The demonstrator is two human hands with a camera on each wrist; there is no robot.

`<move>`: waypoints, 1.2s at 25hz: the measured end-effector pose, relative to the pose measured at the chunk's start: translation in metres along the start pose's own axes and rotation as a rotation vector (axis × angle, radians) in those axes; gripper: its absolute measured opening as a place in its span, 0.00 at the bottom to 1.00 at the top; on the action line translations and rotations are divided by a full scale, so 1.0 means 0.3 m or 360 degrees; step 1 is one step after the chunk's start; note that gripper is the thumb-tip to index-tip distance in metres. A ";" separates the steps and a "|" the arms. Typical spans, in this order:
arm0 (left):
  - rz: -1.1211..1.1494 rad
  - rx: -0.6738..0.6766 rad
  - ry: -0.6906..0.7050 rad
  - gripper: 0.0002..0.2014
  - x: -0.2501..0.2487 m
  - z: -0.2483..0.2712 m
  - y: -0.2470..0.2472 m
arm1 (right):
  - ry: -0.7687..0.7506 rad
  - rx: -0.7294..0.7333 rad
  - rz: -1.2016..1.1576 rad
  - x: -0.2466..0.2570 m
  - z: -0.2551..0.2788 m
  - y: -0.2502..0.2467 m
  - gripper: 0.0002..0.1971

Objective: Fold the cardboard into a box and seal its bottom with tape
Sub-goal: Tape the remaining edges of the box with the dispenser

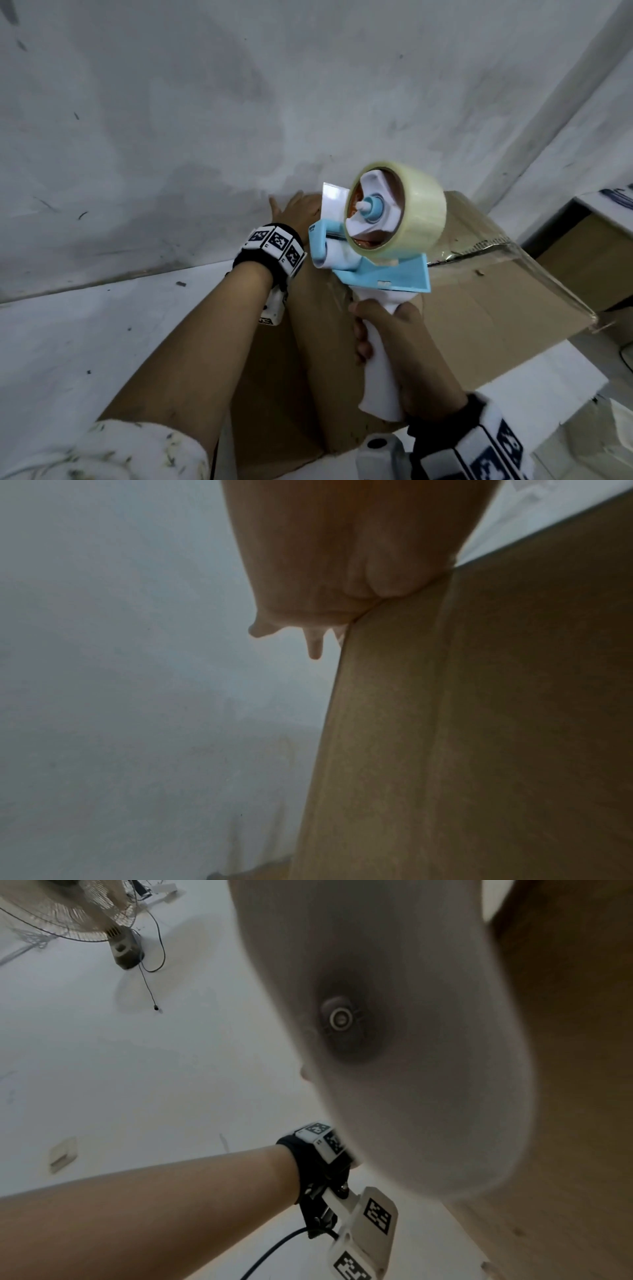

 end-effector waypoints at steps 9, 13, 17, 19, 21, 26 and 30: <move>0.0013 -0.0019 -0.0127 0.21 -0.019 0.028 0.002 | -0.0046 0.0154 -0.0152 -0.066 0.251 -0.187 0.10; -0.0173 -0.0018 -0.0359 0.24 0.017 0.047 -0.005 | -0.0257 0.0085 -0.0044 -0.117 0.263 -0.203 0.08; -0.0237 -0.0102 -0.0179 0.26 -0.117 0.155 -0.018 | -0.0324 0.0103 -0.0139 -0.114 0.247 -0.213 0.11; 0.0098 -0.0124 0.0119 0.29 -0.254 0.270 0.016 | -0.0349 0.0133 -0.0196 -0.107 0.250 -0.206 0.08; 0.0524 -0.0119 0.0302 0.33 -0.331 0.385 0.044 | -0.0368 0.0143 -0.0193 -0.102 0.247 -0.196 0.09; 0.0165 -0.0004 0.0067 0.23 -0.285 0.382 0.066 | -0.0251 0.0112 -0.0275 -0.125 0.256 -0.178 0.17; -0.0058 0.0036 0.0022 0.22 -0.275 0.333 0.105 | 0.0052 0.0200 -0.0604 -0.159 0.296 -0.160 0.16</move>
Point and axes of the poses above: each hand's wrist, its own z-axis away from the middle knuckle, its own y-axis out of the palm, x = y × z, the point moved 10 cm from there along -z, towards the middle knuckle, and after that the axes turned 4 degrees about x, right-handed, at the moved point
